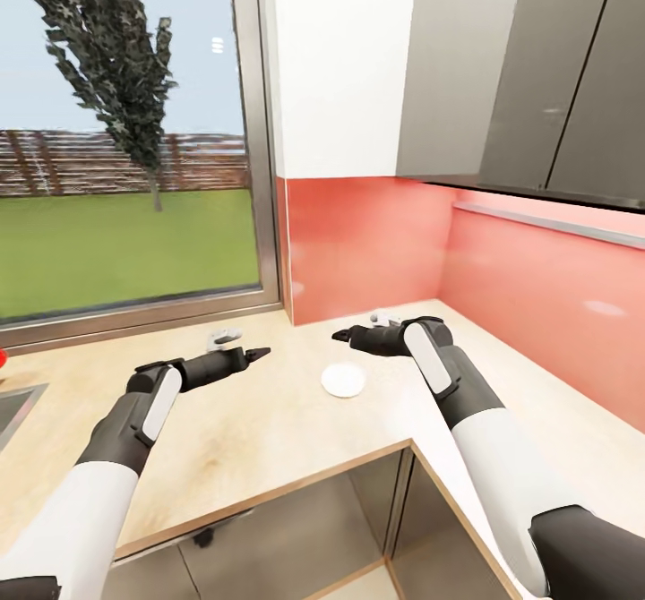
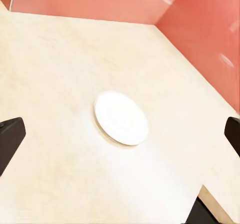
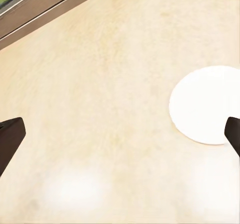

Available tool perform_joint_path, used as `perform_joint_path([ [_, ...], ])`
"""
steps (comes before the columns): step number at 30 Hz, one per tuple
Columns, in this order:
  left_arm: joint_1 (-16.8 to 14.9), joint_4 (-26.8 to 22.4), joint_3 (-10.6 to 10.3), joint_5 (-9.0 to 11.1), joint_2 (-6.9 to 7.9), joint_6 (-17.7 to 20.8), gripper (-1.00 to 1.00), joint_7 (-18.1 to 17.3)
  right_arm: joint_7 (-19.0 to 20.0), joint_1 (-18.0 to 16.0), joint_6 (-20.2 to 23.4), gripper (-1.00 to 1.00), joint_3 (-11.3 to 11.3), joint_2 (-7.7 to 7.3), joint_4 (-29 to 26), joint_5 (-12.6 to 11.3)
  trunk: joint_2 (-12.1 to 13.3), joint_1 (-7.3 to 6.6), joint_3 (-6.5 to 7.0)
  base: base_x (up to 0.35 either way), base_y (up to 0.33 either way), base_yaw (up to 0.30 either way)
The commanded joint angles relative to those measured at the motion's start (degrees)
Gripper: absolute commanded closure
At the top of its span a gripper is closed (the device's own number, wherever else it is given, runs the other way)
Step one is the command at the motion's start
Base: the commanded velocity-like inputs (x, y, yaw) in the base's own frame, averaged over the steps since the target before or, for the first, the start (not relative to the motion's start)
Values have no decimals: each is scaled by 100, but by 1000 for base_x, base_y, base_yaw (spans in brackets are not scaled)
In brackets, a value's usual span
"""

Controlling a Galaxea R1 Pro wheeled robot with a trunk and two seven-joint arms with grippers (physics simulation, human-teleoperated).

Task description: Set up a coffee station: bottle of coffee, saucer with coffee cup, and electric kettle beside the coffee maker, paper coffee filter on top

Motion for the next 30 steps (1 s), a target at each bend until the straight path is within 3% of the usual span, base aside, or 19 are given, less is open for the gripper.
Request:
perform_joint_path([
  [1,-6,-1,9,20,-8,37,-100,-11,-12,-6,19,-100,1,0,-3,-9,-14,6,-13,299,0,0],
  [16,3,8,9,27,-21,37,-100,-10,-13,-3,20,-100,0,-9,5,-6,-14,6,-13,49,0,0],
  [30,3,194,9,11,-21,30,-100,-11,-13,2,17,-100,0,-9,23,-6,-14,6,-13,195,0,0],
])
